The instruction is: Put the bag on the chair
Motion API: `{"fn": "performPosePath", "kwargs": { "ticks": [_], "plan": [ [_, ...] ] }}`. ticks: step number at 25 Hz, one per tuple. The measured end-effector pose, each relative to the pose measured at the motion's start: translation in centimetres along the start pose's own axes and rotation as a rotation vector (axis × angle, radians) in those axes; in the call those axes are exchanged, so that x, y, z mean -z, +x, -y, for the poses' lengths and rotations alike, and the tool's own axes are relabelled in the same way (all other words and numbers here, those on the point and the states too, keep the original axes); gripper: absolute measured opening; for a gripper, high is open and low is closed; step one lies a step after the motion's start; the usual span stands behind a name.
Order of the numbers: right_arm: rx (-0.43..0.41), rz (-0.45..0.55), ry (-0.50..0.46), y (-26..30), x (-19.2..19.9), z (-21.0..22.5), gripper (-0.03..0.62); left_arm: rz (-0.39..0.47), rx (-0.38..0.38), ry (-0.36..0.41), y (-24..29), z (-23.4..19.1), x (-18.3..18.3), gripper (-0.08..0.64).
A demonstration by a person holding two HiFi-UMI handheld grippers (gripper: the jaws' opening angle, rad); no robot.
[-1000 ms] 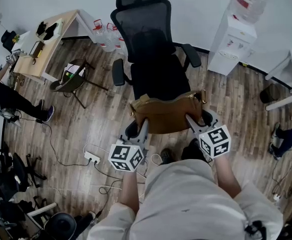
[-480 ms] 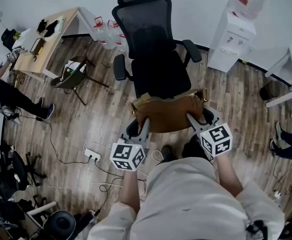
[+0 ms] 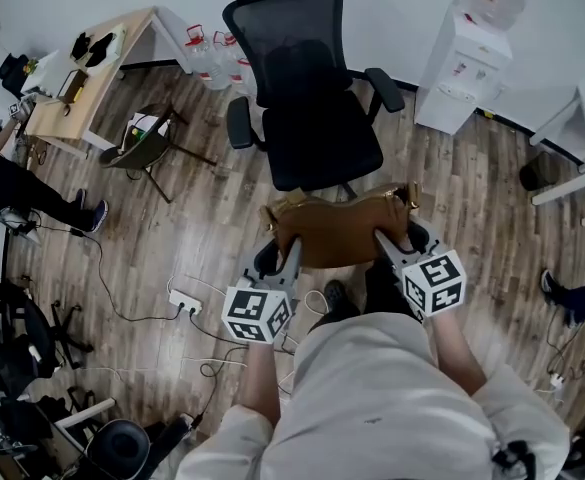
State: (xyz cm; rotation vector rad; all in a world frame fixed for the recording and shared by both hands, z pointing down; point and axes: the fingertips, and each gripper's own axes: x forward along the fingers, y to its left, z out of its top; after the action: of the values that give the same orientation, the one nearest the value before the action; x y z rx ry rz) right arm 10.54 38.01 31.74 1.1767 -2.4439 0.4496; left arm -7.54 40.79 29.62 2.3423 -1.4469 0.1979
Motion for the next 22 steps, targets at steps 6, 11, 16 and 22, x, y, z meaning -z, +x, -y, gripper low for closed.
{"fn": "performPosePath", "kwargs": {
  "ticks": [6, 11, 16, 22],
  "plan": [
    [-0.005, -0.019, 0.01, 0.1, 0.6, -0.1, 0.207, -0.022, 0.0, -0.01, 0.0, -0.1, 0.6, 0.1],
    [-0.008, -0.017, 0.003, 0.5, 0.5, 0.5, 0.206, -0.029, -0.004, -0.014, 0.6, -0.1, 0.9, 0.1],
    [-0.019, -0.024, 0.008, 1.6, 0.2, 1.6, 0.206, -0.049, -0.01, -0.018, 1.9, -0.6, 0.7, 0.1],
    [-0.017, -0.053, 0.02, 3.6, -0.2, 3.0, 0.201, -0.084, -0.026, -0.024, 4.2, -1.9, 0.4, 0.1]
  ]
}}
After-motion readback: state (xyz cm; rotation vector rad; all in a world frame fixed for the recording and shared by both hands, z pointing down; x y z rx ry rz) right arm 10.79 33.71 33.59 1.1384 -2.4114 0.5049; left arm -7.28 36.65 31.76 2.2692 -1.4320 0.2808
